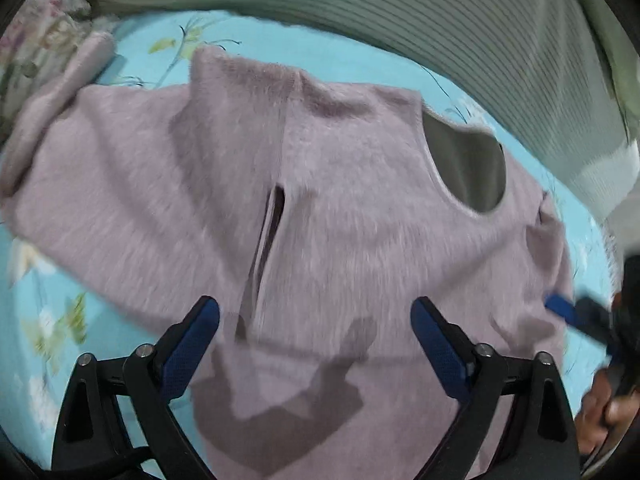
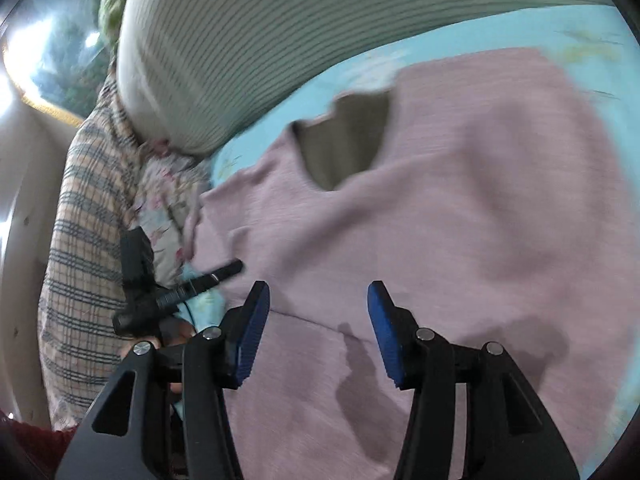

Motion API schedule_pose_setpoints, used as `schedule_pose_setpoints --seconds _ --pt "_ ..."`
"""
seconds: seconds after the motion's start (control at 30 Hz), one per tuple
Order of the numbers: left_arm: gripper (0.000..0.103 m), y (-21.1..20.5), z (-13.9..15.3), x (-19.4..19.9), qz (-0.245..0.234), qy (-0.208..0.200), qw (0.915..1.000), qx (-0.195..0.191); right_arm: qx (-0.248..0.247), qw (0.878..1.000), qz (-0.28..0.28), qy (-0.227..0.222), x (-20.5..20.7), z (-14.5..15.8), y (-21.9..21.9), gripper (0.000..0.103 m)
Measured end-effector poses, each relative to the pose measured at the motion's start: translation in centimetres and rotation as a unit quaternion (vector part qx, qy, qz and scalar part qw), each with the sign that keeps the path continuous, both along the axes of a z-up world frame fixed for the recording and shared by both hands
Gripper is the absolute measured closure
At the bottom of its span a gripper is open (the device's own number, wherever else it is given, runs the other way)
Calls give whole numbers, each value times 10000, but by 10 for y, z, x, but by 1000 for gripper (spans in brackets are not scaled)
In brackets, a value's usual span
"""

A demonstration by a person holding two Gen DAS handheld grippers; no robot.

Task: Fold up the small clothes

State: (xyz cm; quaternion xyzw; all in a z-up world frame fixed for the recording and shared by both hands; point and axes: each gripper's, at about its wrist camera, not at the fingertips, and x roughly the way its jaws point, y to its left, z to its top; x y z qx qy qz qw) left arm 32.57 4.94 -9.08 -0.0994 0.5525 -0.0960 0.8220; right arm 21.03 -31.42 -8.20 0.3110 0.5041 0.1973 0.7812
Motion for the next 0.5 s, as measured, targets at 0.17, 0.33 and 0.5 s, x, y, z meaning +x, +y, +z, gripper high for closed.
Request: schedule_pose_setpoints --seconds 0.17,0.33,0.5 --pt "67 -5 -4 9 -169 -38 9992 -363 -325 9971 -682 102 -19 0 -57 51" --pt "101 -6 24 -15 -52 -881 9961 -13 -714 9905 -1174 -59 -15 11 -99 51" --pt "101 44 20 -22 720 -875 9935 -82 -1172 9863 -1157 -112 19 7 -111 51"
